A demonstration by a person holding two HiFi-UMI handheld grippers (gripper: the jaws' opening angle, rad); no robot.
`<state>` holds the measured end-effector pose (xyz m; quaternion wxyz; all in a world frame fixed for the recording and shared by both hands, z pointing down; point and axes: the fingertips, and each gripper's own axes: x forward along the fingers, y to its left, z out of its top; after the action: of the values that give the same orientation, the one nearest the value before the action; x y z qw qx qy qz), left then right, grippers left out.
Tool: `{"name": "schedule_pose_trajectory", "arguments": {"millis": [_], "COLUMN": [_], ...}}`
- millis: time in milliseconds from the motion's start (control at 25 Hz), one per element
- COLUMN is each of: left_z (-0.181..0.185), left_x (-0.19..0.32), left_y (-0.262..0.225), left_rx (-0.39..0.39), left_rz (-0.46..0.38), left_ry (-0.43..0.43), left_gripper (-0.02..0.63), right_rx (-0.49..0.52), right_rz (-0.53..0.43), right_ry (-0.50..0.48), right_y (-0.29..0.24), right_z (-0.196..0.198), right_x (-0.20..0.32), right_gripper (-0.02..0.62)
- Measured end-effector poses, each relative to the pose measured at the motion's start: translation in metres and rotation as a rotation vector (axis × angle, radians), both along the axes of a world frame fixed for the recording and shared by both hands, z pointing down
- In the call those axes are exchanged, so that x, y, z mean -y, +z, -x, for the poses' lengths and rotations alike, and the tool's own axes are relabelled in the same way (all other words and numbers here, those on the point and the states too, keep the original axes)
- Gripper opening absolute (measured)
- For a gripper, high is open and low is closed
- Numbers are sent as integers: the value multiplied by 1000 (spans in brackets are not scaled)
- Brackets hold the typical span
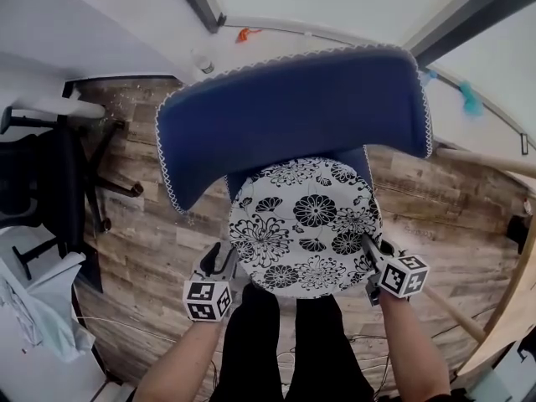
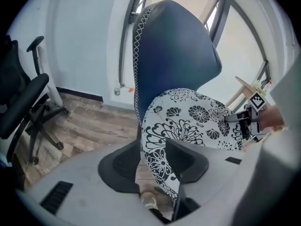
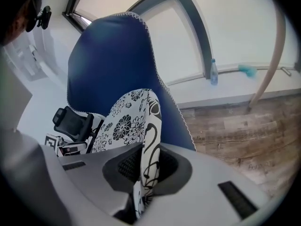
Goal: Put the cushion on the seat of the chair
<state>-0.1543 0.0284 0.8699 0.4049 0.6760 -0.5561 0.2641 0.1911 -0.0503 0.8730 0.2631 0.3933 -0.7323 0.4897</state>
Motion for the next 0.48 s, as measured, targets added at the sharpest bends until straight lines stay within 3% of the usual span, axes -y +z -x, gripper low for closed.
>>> {"name": "schedule_pose_trajectory", "arguments": {"millis": [480], "left_z": [-13], "left_x": [17], "left_y": [-24], "left_rx": [-59], "left_rz": [-75], "left_ry": [-1], "left_gripper": [163], "right_rx": [-58], "right_rz": [22], "right_ry": [-22], "right_y": [9], "right_z": [0], "right_x": [-13], "right_gripper": [45]}}
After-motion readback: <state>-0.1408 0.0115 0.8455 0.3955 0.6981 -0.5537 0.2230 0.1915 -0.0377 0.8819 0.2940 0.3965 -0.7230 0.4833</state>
